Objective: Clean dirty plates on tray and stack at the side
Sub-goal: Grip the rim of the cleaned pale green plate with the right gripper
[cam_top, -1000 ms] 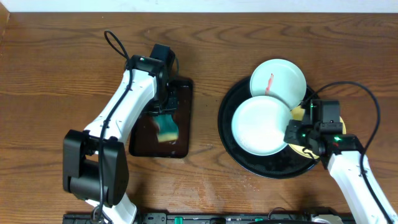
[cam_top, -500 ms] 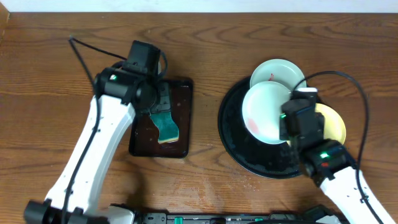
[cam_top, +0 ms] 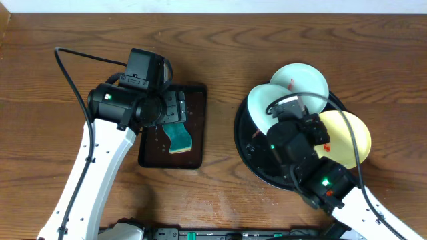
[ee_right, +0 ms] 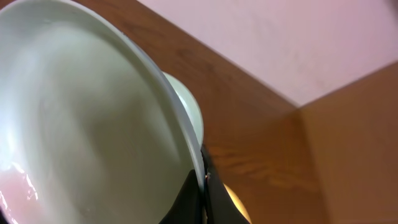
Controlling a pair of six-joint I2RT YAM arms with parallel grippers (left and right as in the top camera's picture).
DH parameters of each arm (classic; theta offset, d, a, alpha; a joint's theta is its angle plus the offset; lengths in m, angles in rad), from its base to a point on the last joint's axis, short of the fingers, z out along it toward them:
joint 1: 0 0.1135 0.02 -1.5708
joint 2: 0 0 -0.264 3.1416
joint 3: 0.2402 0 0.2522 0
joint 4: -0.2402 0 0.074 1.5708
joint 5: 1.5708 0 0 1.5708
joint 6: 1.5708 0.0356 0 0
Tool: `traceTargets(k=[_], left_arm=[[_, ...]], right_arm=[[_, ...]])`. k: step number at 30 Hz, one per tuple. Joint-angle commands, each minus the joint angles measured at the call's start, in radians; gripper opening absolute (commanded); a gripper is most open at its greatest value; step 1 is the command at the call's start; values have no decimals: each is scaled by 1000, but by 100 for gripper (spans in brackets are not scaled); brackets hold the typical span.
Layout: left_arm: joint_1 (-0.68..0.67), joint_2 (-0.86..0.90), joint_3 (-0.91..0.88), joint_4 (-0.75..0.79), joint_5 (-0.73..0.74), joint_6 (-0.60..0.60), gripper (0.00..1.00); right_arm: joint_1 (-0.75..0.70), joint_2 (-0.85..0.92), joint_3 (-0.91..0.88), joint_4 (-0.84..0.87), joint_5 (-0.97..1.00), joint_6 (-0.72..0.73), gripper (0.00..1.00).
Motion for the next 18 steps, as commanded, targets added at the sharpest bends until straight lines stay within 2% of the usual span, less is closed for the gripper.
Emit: traceTargets(k=[1, 8, 18], left_arm=[[1, -2, 6, -3, 6, 10, 82], [1, -2, 6, -3, 6, 10, 83], [1, -2, 6, -3, 6, 10, 83]], right_arm=[[60, 2, 20, 6, 115, -118, 1], [134, 2, 20, 6, 194, -151, 1], [138, 2, 20, 6, 196, -151, 1]])
